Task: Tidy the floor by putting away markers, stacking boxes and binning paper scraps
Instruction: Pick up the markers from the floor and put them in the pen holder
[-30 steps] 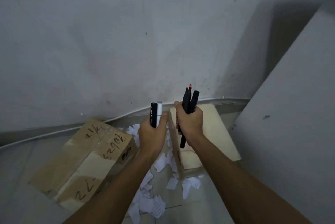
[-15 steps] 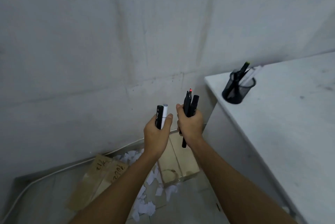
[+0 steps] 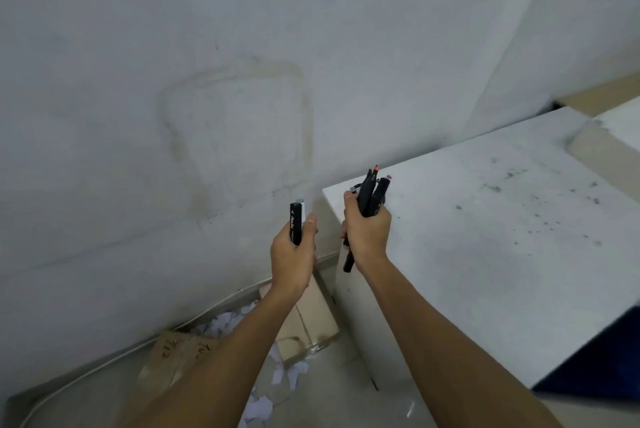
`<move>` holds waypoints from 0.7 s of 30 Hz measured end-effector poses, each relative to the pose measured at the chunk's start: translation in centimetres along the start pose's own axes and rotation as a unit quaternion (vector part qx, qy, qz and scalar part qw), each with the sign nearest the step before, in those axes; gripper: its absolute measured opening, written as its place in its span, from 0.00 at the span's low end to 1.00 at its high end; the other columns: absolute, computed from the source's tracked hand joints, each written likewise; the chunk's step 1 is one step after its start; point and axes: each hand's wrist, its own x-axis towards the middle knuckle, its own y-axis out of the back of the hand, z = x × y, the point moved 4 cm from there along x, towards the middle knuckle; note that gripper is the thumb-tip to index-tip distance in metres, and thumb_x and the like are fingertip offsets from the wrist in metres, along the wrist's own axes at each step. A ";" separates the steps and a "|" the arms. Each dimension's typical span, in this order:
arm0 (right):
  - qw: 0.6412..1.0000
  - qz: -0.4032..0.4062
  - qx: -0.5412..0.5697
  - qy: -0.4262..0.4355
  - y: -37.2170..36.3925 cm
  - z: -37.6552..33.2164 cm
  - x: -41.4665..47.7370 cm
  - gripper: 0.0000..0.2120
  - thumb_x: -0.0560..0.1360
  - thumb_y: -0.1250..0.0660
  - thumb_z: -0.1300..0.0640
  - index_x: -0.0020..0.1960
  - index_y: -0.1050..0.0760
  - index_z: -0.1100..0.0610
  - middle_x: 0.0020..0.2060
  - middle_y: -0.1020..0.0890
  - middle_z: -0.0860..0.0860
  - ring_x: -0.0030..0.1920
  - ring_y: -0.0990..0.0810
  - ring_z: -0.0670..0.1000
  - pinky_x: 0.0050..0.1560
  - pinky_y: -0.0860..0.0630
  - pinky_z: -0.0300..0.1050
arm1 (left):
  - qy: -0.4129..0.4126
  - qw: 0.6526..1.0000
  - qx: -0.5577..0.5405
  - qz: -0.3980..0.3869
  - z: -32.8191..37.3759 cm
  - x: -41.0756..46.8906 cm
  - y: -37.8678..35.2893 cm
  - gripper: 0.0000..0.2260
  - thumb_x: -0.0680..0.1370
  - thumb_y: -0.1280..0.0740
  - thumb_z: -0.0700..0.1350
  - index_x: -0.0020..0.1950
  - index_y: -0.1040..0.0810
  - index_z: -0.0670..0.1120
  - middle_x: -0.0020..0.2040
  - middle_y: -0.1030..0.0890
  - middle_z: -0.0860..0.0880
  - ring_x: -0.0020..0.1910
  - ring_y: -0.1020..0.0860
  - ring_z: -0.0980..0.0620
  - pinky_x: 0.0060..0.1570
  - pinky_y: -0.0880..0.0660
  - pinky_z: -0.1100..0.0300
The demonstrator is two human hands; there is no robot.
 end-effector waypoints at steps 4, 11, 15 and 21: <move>0.999 0.042 0.017 -0.011 2.5 -1.3 1.7 0.13 0.73 0.30 0.48 0.41 0.25 0.58 0.25 0.25 0.54 0.21 0.28 0.50 0.22 0.31 0.39 | -0.012 1.000 -0.017 0.004 1.4 0.5 -2.7 0.16 0.82 0.38 0.54 0.45 0.25 0.41 0.30 0.26 0.53 0.29 0.26 0.56 0.34 0.23 0.59; 0.993 0.096 0.066 -0.007 4.2 -2.5 6.8 0.11 0.72 0.30 0.49 0.39 0.26 0.56 0.22 0.25 0.50 0.21 0.28 0.51 0.23 0.30 0.40 | -0.043 0.998 -0.047 -0.004 2.9 4.5 -6.4 0.08 0.82 0.37 0.48 0.53 0.24 0.44 0.36 0.26 0.50 0.35 0.27 0.55 0.40 0.22 0.62; 0.987 0.132 0.091 -0.016 4.4 -2.0 10.6 0.10 0.73 0.29 0.51 0.40 0.26 0.56 0.25 0.22 0.47 0.21 0.26 0.49 0.23 0.28 0.40 | -0.044 0.998 -0.046 0.005 2.6 8.7 -8.4 0.07 0.82 0.37 0.47 0.53 0.23 0.44 0.38 0.26 0.49 0.35 0.27 0.55 0.40 0.23 0.65; 0.975 0.190 0.112 -0.028 3.7 -0.6 15.4 0.09 0.74 0.30 0.51 0.41 0.27 0.55 0.23 0.24 0.48 0.21 0.25 0.49 0.26 0.25 0.41 | -0.035 0.998 -0.050 -0.009 1.3 14.4 -11.6 0.05 0.82 0.37 0.48 0.51 0.23 0.50 0.33 0.25 0.55 0.35 0.24 0.57 0.54 0.20 0.51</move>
